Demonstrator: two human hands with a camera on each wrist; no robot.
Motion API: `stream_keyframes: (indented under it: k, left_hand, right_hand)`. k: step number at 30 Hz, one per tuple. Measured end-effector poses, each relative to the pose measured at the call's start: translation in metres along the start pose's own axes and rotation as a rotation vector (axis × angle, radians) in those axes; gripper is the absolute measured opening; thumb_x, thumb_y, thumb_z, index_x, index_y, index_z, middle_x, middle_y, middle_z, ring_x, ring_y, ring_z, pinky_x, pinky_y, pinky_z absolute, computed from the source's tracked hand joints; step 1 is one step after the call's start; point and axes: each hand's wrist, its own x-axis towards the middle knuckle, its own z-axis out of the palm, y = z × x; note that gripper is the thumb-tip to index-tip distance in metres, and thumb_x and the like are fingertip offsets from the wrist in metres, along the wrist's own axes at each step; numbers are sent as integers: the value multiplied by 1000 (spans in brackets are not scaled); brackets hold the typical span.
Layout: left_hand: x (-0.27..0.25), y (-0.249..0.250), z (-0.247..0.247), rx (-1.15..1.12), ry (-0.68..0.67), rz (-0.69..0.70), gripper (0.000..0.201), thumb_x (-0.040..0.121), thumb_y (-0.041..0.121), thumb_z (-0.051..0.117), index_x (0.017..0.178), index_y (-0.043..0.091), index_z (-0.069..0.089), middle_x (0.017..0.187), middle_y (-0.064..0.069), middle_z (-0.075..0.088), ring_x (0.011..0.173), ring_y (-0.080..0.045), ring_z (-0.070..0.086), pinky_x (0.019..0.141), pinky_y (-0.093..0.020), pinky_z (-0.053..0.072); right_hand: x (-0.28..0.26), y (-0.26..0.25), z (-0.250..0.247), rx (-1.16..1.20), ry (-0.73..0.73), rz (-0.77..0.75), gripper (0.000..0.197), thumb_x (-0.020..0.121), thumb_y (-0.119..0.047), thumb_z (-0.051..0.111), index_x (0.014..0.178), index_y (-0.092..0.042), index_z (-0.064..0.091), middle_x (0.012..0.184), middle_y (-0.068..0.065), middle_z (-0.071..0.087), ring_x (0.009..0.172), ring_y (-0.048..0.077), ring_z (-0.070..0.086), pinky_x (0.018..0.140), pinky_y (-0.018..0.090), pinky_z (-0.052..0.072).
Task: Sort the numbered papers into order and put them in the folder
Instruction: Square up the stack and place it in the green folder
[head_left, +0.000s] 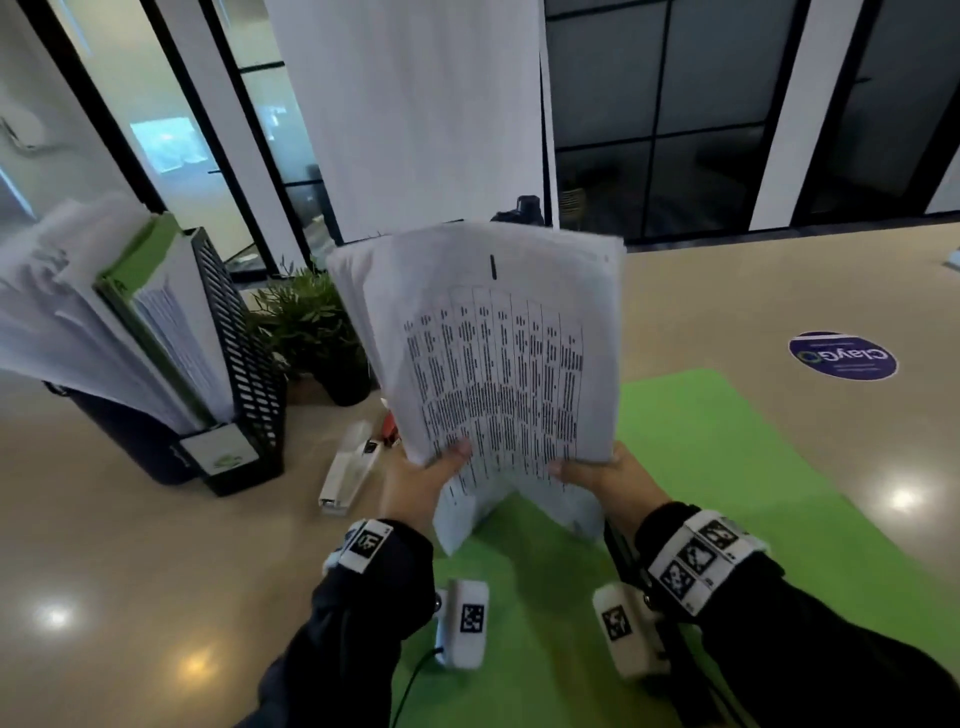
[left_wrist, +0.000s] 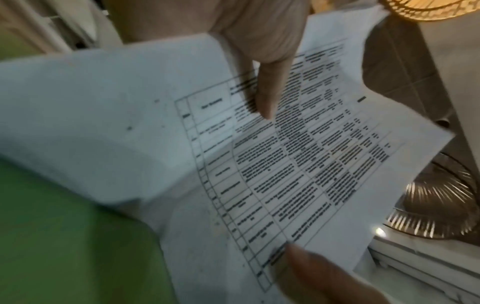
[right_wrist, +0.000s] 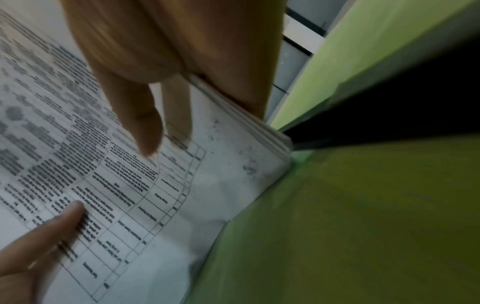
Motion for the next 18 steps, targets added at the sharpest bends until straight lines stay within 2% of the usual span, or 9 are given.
stream_keyframes:
  k: [2, 5, 6, 8, 10, 11, 14, 16, 18]
  left_hand:
    - [-2, -7, 4, -21, 8, -52, 23, 79, 3, 69, 86, 26, 67, 85, 15, 74, 84, 0, 69, 88, -32, 49]
    - [-1, -13, 7, -30, 40, -105, 17, 80, 7, 70, 82, 24, 66, 81, 13, 74, 88, -8, 68, 90, -36, 48]
    - [0, -14, 6, -34, 54, -114, 16, 80, 9, 70, 82, 24, 67, 83, 11, 74, 90, -12, 67, 91, -38, 48]
    - [1, -12, 5, -29, 83, -99, 14, 80, 10, 71, 85, 23, 68, 87, 9, 74, 92, -13, 67, 89, -35, 50]
    - [5, -7, 1, 3, 114, -47, 14, 82, 12, 69, 95, 18, 68, 91, 8, 72, 91, -10, 67, 81, -27, 51]
    - [7, -6, -1, 19, 129, -20, 19, 84, 13, 67, 103, 13, 67, 94, 6, 72, 91, -10, 67, 80, -26, 52]
    - [12, -6, -7, 20, 135, 53, 36, 86, 14, 64, 121, 10, 56, 106, -4, 70, 98, -18, 67, 84, -34, 55]
    - [12, -7, -3, 62, 130, 74, 39, 85, 18, 65, 121, 10, 54, 108, -5, 69, 98, -13, 67, 84, -29, 56]
    - [13, -7, 3, 68, 127, 82, 27, 84, 17, 67, 110, 15, 59, 99, 1, 70, 86, 0, 67, 76, -18, 54]
  right_hand:
    - [4, 13, -3, -77, -21, 56, 32, 76, 7, 68, 100, -14, 66, 105, 10, 68, 104, 28, 63, 97, 48, 47]
    - [6, 15, -5, -159, -59, 55, 34, 78, 5, 67, 96, -23, 63, 103, 5, 66, 106, 26, 60, 97, 44, 47]
    - [7, 15, -4, -158, -51, 44, 31, 79, 3, 66, 95, -23, 62, 103, 5, 66, 104, 25, 61, 93, 41, 50]
    - [6, 8, -2, -108, 15, 7, 23, 83, -3, 64, 93, -23, 60, 100, 5, 67, 95, 20, 64, 72, 27, 56]
    - [8, -1, -3, 13, 97, -61, 20, 84, -5, 63, 93, -22, 59, 95, 3, 67, 87, 15, 65, 58, 15, 53]
    - [10, -3, -6, 54, 121, -104, 20, 83, -5, 63, 94, -22, 60, 93, 1, 67, 85, 13, 65, 59, 15, 53]
    - [13, 0, -4, 98, 192, -165, 19, 82, -10, 66, 97, -21, 63, 95, 2, 69, 89, 16, 67, 71, 24, 55]
    - [13, 7, 2, 145, 241, -141, 19, 81, -16, 68, 99, -17, 63, 96, 3, 69, 89, 15, 65, 71, 22, 54]
    - [14, 11, 7, 169, 268, -147, 18, 81, -17, 68, 97, -15, 61, 93, 1, 66, 85, 12, 63, 68, 18, 55]
